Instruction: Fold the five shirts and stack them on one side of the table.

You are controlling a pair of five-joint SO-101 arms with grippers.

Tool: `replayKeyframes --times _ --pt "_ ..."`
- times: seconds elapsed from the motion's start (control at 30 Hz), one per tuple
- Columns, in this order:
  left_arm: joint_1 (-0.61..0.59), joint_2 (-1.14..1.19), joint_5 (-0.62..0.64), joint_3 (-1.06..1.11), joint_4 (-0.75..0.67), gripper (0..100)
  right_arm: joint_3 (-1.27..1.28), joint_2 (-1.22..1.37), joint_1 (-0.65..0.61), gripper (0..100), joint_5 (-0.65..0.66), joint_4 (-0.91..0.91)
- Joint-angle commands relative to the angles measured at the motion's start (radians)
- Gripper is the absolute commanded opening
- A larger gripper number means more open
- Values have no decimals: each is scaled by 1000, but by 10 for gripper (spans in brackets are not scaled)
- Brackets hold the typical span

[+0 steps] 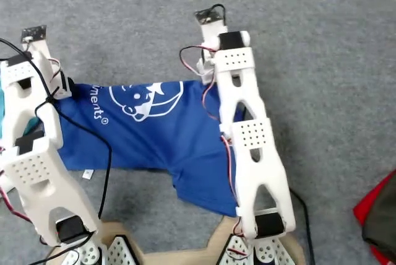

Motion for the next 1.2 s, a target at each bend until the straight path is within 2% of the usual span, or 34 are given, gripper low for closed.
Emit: replayKeyframes --times 0.0,0.2,0.37,0.47,0.57,0.63,0.73,0.87,1.0,1.17 --pt "-9 2 11 -112 14 188 -44 -5 58 5 -5 -55" --pt "-14 33 15 -158 15 188 -51 -13 119 5 0 -83" --pt "-11 33 18 -161 15 188 -62 -16 124 6 2 -86" --pt "-8 24 18 -167 46 188 -133 -45 116 8 2 -3" --pt "-6 22 18 -244 158 188 -166 -120 73 5 3 110" --pt "-3 24 15 -315 256 166 -117 -180 51 5 -2 118" --pt "18 31 3 -414 373 25 -10 -277 42 5 0 118" --pt "40 28 -81 -479 516 16 222 -429 21 5 3 118" --pt "40 33 -81 -451 537 19 478 -547 -56 5 28 87" --pt "49 33 -81 -278 485 19 656 -513 -117 5 31 -87"
